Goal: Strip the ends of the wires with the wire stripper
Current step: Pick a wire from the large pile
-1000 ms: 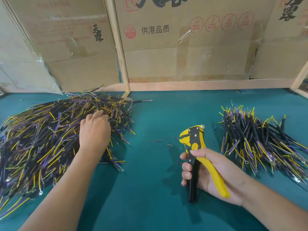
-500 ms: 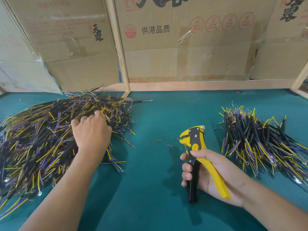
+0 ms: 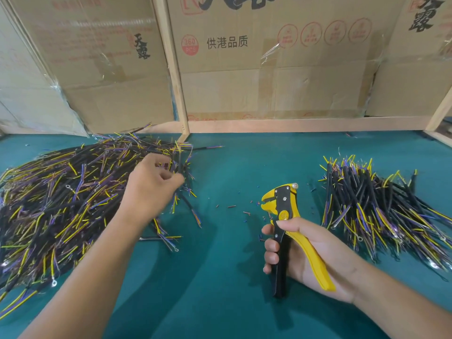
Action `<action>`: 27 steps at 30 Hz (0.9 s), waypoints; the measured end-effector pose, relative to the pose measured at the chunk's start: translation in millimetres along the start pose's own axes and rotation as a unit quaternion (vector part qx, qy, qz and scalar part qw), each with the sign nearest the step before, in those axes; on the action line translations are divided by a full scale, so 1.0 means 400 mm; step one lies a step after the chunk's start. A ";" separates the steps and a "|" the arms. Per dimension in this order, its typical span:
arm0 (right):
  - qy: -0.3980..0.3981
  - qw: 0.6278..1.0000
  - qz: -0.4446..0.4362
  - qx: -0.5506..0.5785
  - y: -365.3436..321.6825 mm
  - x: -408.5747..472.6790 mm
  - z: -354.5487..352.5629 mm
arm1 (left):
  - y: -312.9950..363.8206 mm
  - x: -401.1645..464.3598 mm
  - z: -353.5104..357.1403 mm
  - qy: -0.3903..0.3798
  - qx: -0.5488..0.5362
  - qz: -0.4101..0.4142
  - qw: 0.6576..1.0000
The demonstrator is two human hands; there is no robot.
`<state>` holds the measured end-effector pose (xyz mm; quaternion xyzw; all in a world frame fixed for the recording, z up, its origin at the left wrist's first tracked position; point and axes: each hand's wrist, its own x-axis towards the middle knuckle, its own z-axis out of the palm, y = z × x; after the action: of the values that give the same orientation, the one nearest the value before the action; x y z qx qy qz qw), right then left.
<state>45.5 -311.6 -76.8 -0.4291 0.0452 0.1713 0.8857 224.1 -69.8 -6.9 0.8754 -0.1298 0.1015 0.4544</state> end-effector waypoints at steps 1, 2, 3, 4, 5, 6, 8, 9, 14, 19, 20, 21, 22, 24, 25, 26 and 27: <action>0.018 1.000 -0.001 0.021 -0.002 0.000 0.006 | 0.019 -0.009 0.004 -0.023 -0.098 -0.006 0.995; 0.020 0.999 0.001 0.026 -0.003 -0.005 0.015 | 0.036 -0.019 0.011 -0.050 -0.183 -0.008 0.982; 0.019 0.999 -0.002 0.028 -0.009 -0.011 0.026 | 0.049 -0.029 0.020 -0.077 -0.242 -0.006 0.967; 0.023 0.999 -0.001 0.033 -0.014 -0.014 0.033 | 0.059 -0.040 0.030 -0.102 -0.279 -0.005 0.955; 0.030 0.999 -0.002 0.038 -0.017 -0.018 0.040 | 0.068 -0.050 0.040 -0.123 -0.302 -0.004 0.945; 0.036 0.999 -0.002 0.040 -0.019 -0.020 0.046 | 0.076 -0.060 0.049 -0.139 -0.319 -0.004 0.937; 0.042 0.999 -0.002 0.034 -0.019 -0.019 0.049 | 0.085 -0.076 0.064 -0.161 -0.348 -0.007 0.924; 0.041 0.999 -0.002 0.032 -0.019 -0.017 0.047 | 0.089 -0.081 0.070 -0.168 -0.361 -0.010 0.917; 0.026 0.999 0.008 0.035 0.001 0.012 0.001 | 0.102 -0.101 0.083 -0.190 -0.414 -0.005 0.890; -0.014 0.998 0.017 0.056 0.012 0.031 -0.045 | 0.116 -0.118 0.092 -0.197 -0.436 0.003 0.878; -0.021 0.998 0.018 0.059 0.013 0.033 -0.050 | 0.118 -0.120 0.093 -0.198 -0.441 0.003 0.875; -0.028 0.997 0.018 0.064 0.014 0.034 -0.055 | 0.119 -0.122 0.094 -0.199 -0.443 0.005 0.874; -0.033 0.997 0.019 0.066 0.016 0.036 -0.058 | 0.120 -0.123 0.096 -0.199 -0.444 0.008 0.873; -0.038 0.997 0.018 0.068 0.018 0.039 -0.064 | 0.122 -0.125 0.100 -0.201 -0.444 0.012 0.873; -0.041 0.997 0.018 0.071 0.019 0.042 -0.068 | 0.121 -0.126 0.101 -0.202 -0.443 0.013 0.873; -0.045 0.996 0.019 0.074 0.019 0.044 -0.071 | 0.121 -0.126 0.102 -0.202 -0.443 0.014 0.874; -0.051 0.995 0.021 0.079 0.020 0.046 -0.073 | 0.120 -0.125 0.103 -0.202 -0.441 0.015 0.874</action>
<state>62.0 -325.0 -105.4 -0.3478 0.0225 0.2075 0.9141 163.7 -123.3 -8.2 0.5833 -0.2629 -0.1382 0.7560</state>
